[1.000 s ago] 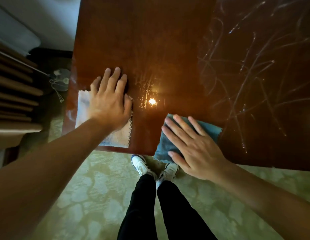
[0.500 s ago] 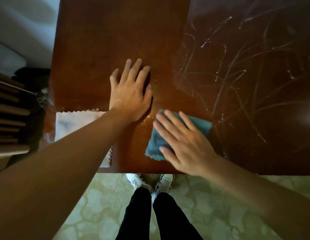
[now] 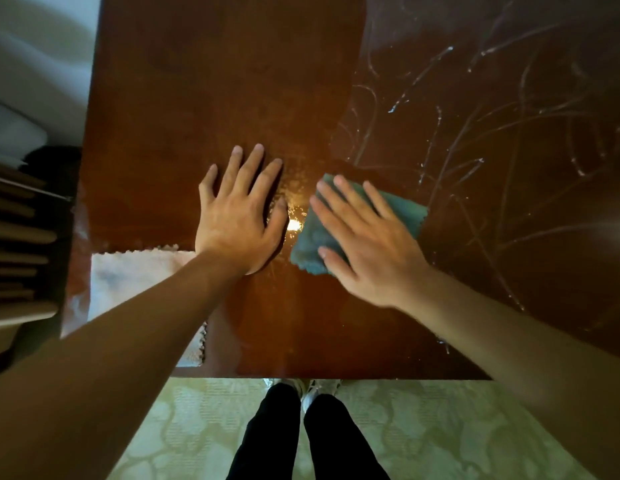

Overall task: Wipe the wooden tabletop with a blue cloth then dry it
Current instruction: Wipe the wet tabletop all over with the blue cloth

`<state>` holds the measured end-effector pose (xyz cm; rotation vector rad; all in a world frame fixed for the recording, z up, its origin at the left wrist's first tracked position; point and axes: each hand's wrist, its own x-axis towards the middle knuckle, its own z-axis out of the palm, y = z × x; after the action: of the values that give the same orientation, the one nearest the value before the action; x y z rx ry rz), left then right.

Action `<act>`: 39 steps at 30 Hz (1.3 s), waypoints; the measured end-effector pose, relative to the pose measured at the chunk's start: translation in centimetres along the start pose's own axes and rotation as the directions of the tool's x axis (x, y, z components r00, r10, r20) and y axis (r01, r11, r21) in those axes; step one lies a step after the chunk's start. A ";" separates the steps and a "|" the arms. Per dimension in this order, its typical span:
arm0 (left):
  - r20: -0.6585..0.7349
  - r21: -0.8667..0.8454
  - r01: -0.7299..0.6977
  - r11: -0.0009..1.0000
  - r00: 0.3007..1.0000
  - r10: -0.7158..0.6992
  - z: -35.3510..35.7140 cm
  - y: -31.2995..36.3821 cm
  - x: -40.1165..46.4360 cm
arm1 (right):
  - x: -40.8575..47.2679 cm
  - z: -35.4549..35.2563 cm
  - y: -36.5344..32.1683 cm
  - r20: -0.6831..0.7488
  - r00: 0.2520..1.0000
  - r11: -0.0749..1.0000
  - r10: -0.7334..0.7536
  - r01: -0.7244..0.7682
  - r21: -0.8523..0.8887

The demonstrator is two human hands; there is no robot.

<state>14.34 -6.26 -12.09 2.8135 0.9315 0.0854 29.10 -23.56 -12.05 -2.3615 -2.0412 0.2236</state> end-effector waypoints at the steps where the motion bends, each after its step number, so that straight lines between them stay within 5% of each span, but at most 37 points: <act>1: 0.003 0.000 0.000 1.000 1.000 0.000 -0.1 0.1 0.0 | -1.3 0.4 -0.9 0.000 0.999 0.999 -0.033 0.033 0.008; 7: 0.011 0.004 0.004 1.000 1.000 -0.004 -0.2 0.2 0.1 | -2.5 0.6 -1.4 -0.009 0.990 0.988 -0.140 0.141 0.061; 14: -0.010 0.012 0.000 1.000 1.000 0.001 0.0 0.1 0.1 | 6.6 -1.8 3.3 0.028 0.997 0.997 0.072 -0.071 -0.044; 24: -0.005 0.000 0.001 1.000 1.000 -0.001 -0.2 0.2 0.1 | -3.5 0.3 -2.4 -0.007 0.976 0.972 -0.220 0.220 0.083; 32: -0.031 -0.003 -0.010 1.000 0.999 0.010 0.3 -0.1 0.2 | 7.2 -2.2 4.0 -0.011 0.990 0.990 0.139 -0.140 -0.012; 39: -0.042 -0.013 -0.012 1.000 0.999 0.011 0.2 0.0 0.2 | -1.1 0.2 -1.5 -0.014 0.992 0.992 -0.123 0.123 0.036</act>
<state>14.47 -6.15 -12.32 2.8152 0.9201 0.1530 27.39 -24.47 -11.96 -2.2006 -2.1481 0.2424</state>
